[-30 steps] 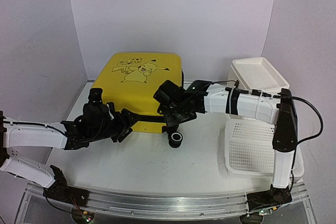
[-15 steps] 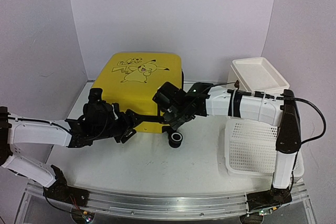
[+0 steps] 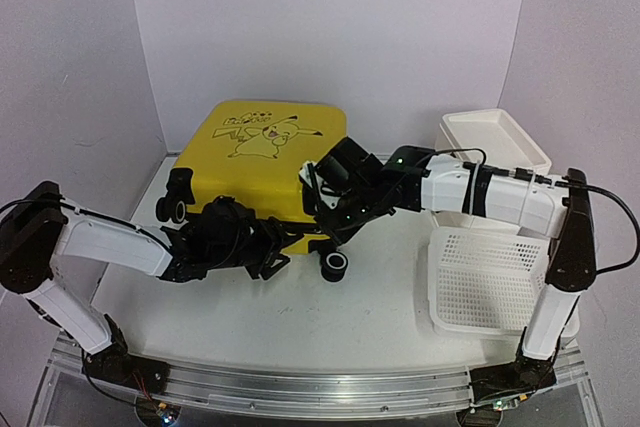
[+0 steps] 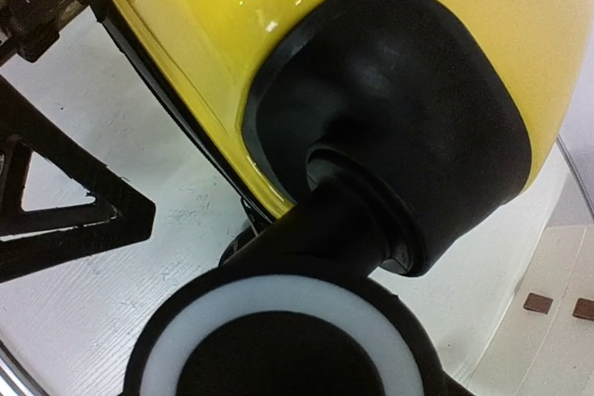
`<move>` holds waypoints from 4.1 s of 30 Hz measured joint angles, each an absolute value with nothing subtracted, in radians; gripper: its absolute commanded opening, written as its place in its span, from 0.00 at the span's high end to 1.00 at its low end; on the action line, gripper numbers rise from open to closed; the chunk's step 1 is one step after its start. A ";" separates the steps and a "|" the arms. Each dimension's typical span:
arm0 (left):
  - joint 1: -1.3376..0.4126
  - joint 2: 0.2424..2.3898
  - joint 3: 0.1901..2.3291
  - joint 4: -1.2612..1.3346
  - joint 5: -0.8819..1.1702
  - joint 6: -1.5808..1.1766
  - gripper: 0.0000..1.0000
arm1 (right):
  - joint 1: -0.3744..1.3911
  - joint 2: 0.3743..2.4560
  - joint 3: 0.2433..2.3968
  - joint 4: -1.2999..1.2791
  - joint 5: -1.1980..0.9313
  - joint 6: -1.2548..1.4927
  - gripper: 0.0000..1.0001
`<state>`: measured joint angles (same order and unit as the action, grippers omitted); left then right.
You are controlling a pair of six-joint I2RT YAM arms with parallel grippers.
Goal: Open, take out, and arrange the luggage
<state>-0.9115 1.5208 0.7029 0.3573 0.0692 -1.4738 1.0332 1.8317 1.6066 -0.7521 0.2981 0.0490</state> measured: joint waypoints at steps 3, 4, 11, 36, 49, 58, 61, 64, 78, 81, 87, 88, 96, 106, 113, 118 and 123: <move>-0.913 1.537 0.703 0.358 0.020 -1.473 0.35 | 1.040 1.827 1.584 -0.731 0.341 -0.015 0.96; -0.913 1.541 0.703 0.358 0.008 -1.472 0.36 | 1.043 1.825 1.576 -0.723 0.354 -0.041 0.97; -0.925 1.612 0.737 0.399 0.000 -1.515 0.31 | 1.046 1.817 1.576 -0.707 0.385 -0.260 1.00; -1.081 1.916 0.822 0.915 -0.406 -1.645 0.64 | 1.033 1.817 1.602 -0.732 0.320 -0.283 1.00; -1.094 1.946 0.843 0.950 -0.439 -1.623 1.00 | 1.032 1.817 1.602 -0.730 0.325 -0.273 1.00; -1.075 1.892 0.704 1.001 -0.419 -1.581 1.00 | 1.026 1.794 1.558 -0.694 0.307 -0.231 1.00; -1.060 1.824 0.626 1.003 -0.424 -1.565 1.00 | 1.018 1.781 1.540 -0.678 0.279 -0.215 1.00; -1.047 1.729 0.528 1.003 -0.427 -1.534 1.00 | 1.017 1.775 1.529 -0.668 0.253 -0.202 1.00; -0.927 0.992 0.324 0.423 -0.516 -1.278 1.00 | 0.984 1.735 1.478 -0.665 0.225 -0.164 1.00; -0.883 0.814 0.322 0.282 -0.517 -1.143 0.91 | 0.977 1.728 1.470 -0.668 0.226 -0.153 1.00; -0.853 0.802 0.546 -0.145 -0.470 -0.879 0.33 | 0.968 1.726 1.456 -0.658 0.220 -0.117 1.00; -0.851 0.822 0.597 -0.208 -0.457 -0.836 0.27 | 0.959 1.726 1.454 -0.656 0.207 -0.113 1.00; -0.691 0.910 0.919 -0.577 -0.334 -0.544 0.03 | 0.824 1.713 1.452 -0.678 0.065 -0.170 1.00; -0.341 1.189 1.097 -0.668 0.220 -0.340 0.01 | 0.599 1.769 1.547 -0.696 -0.138 -0.216 0.79; -0.408 1.194 0.979 -0.649 0.312 -0.384 0.04 | 0.573 1.820 1.586 -0.752 -0.121 -0.056 0.32; -0.453 1.230 0.991 -0.593 0.338 -0.400 0.14 | 0.582 1.752 1.525 -0.825 -0.115 0.123 0.16; -0.452 1.291 1.050 -0.577 0.337 -0.389 0.25 | 0.680 1.615 1.432 -0.855 -0.081 0.263 0.08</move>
<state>-0.4522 1.2911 1.0500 -0.5770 0.3370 -0.3893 0.6804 1.6146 1.4322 -0.8547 -0.0811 0.2626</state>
